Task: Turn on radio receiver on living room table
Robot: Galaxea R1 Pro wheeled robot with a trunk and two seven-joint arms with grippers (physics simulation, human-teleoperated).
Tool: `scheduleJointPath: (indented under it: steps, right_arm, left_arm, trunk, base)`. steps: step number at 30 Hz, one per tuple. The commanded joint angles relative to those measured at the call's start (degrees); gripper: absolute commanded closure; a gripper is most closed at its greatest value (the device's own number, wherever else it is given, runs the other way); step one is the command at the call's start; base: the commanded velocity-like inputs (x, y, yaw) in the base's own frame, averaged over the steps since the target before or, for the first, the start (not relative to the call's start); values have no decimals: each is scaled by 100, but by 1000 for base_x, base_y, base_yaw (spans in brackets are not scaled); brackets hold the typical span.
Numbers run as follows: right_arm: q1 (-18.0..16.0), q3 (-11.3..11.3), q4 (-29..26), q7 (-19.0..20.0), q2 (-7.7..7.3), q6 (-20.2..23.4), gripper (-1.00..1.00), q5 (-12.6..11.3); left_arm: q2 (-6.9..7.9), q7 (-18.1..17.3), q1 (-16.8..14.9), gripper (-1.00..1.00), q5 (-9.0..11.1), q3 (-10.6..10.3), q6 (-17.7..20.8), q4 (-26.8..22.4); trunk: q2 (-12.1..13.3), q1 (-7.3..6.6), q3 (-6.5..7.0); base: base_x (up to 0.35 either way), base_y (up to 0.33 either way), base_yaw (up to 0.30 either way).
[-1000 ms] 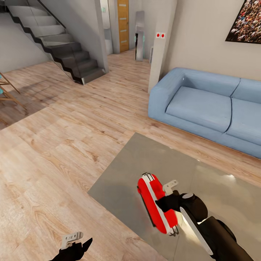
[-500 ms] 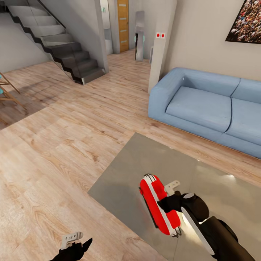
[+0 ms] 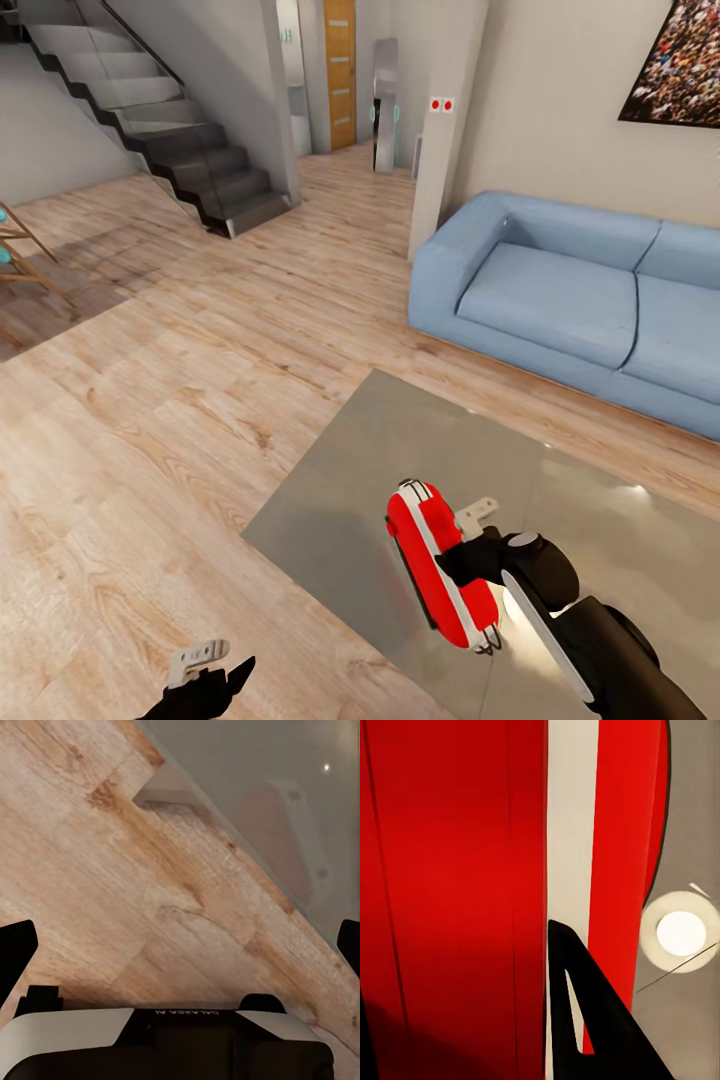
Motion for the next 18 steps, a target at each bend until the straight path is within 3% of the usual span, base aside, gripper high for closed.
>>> scheduleJointPath:
  steps: [1, 18]
  right_arm:
    - [-1, 0, 0, 1, -2, 0, 100, -9]
    - [-1, -3, 0, -1, -15, 0, 100, -10]
  left_arm:
    - [0, -1, 0, -100, 0, 0, 0, 0]
    - [0, -3, -2, -100, -16, 0, 0, -1]
  trunk:
    - [0, 0, 9]
    - [0, 0, 111]
  base:
    - [0, 0, 0]
    - [0, 0, 0]
